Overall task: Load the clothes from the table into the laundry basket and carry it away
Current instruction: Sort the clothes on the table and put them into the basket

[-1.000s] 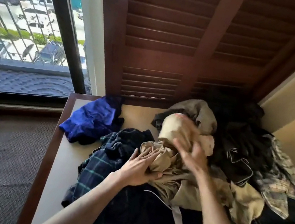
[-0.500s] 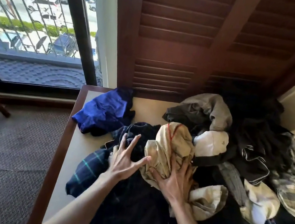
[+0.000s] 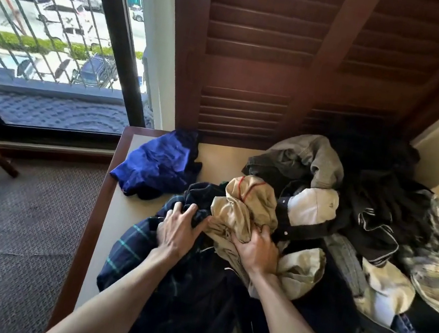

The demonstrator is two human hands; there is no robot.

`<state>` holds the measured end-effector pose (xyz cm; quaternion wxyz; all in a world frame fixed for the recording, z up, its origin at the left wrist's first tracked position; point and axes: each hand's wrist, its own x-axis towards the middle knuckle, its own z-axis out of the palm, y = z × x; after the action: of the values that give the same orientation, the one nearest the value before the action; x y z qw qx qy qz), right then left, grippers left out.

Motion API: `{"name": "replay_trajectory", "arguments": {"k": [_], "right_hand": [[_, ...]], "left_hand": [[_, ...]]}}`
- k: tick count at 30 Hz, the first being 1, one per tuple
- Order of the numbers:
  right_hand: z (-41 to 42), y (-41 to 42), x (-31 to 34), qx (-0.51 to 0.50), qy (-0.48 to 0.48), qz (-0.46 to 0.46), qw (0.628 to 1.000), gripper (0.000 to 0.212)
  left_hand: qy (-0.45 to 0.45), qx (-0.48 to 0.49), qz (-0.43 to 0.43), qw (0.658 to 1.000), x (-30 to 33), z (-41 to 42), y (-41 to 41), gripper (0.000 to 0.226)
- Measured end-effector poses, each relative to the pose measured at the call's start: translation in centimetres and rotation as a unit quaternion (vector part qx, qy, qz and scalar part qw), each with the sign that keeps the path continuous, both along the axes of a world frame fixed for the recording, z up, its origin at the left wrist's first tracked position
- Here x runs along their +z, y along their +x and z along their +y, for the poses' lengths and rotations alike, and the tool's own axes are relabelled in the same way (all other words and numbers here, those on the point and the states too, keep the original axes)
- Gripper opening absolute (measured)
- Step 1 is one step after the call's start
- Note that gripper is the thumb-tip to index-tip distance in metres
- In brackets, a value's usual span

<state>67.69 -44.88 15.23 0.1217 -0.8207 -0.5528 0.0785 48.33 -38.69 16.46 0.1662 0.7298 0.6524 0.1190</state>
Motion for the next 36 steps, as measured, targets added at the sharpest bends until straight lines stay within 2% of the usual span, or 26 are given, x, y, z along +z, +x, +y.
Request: {"name": "replay_trajectory", "arguments": {"k": [3, 7, 10, 13, 18, 25, 27, 32, 36], "right_hand": [[-0.8, 0.5, 2.1, -0.003, 0.054, 0.001, 0.999, 0.056], [-2.5, 2.1, 6.1, -0.039, 0.167, 0.015, 0.985, 0.067], [-4.5, 4.5, 11.3, -0.079, 0.234, 0.0, 0.969, 0.056], [-7.0, 7.2, 16.9, -0.102, 0.296, -0.042, 0.949, 0.053], [-11.5, 10.2, 22.6, -0.128, 0.377, -0.127, 0.908, 0.053], [-20.1, 15.3, 27.0, -0.161, 0.447, -0.206, 0.855, 0.052], [-22.9, 17.0, 28.1, -0.178, 0.465, -0.221, 0.839, 0.057], [-31.2, 22.7, 30.8, -0.189, 0.471, -0.222, 0.832, 0.062], [-39.1, 26.9, 33.1, -0.219, 0.508, -0.264, 0.79, 0.055]], "left_hand": [[0.034, 0.004, -0.026, 0.999, 1.9, -0.6, -1.0, 0.054], [0.1, 0.023, -0.051, 0.993, 5.8, -1.7, -3.0, 0.046], [0.151, 0.037, -0.068, 0.985, 9.4, -1.9, -3.9, 0.043], [0.194, 0.032, -0.096, 0.976, 13.8, -1.7, -3.1, 0.043], [0.244, -0.023, -0.147, 0.958, 19.3, -3.5, 2.3, 0.04], [0.301, -0.069, -0.214, 0.927, 25.3, -9.1, 10.0, 0.036], [0.304, -0.09, -0.247, 0.916, 27.0, -11.3, 12.7, 0.033], [0.287, -0.145, -0.331, 0.887, 29.3, -19.3, 21.3, 0.035], [0.305, -0.193, -0.382, 0.851, 30.6, -25.5, 28.2, 0.037]]}}
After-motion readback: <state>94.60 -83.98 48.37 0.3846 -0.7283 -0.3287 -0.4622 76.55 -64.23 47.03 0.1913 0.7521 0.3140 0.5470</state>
